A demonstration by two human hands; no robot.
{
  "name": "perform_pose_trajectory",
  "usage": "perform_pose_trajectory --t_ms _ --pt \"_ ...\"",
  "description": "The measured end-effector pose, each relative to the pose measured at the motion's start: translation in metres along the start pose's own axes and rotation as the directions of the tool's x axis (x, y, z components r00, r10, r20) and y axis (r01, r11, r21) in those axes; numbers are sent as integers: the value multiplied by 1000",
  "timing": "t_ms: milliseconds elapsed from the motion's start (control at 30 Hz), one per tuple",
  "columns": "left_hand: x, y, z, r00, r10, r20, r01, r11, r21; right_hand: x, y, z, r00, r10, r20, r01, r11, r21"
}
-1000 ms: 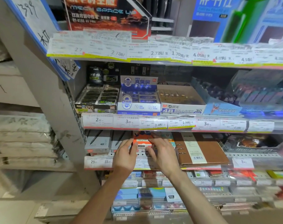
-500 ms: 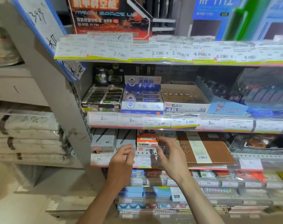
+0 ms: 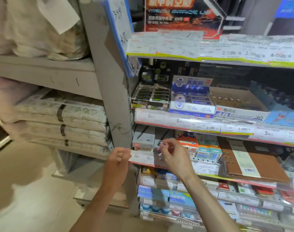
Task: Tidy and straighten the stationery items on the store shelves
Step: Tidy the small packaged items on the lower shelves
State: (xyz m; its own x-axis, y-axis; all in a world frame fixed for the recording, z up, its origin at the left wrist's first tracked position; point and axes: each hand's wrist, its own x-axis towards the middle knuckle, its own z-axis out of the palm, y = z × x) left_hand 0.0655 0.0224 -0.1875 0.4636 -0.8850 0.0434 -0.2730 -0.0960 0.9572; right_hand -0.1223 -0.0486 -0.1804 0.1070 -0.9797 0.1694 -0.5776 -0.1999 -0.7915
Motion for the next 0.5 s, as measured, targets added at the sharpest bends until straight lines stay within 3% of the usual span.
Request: perform_pose_trajectory --t_ms 67,200,333,500 --pt "10 0 -1 997 -79 -3 78 992 -103 5 -14 10 999 38 27 -38 999 -5" --pt "31 -3 9 995 -76 68 87 982 -168 8 -30 28 988 140 61 -143 989 36" --pt "40 -2 21 984 -160 83 174 962 -209 4 -32 42 976 209 55 -216 957 195" --pt "38 0 29 984 -170 45 176 951 -255 -1 -32 36 960 267 89 -280 872 401"
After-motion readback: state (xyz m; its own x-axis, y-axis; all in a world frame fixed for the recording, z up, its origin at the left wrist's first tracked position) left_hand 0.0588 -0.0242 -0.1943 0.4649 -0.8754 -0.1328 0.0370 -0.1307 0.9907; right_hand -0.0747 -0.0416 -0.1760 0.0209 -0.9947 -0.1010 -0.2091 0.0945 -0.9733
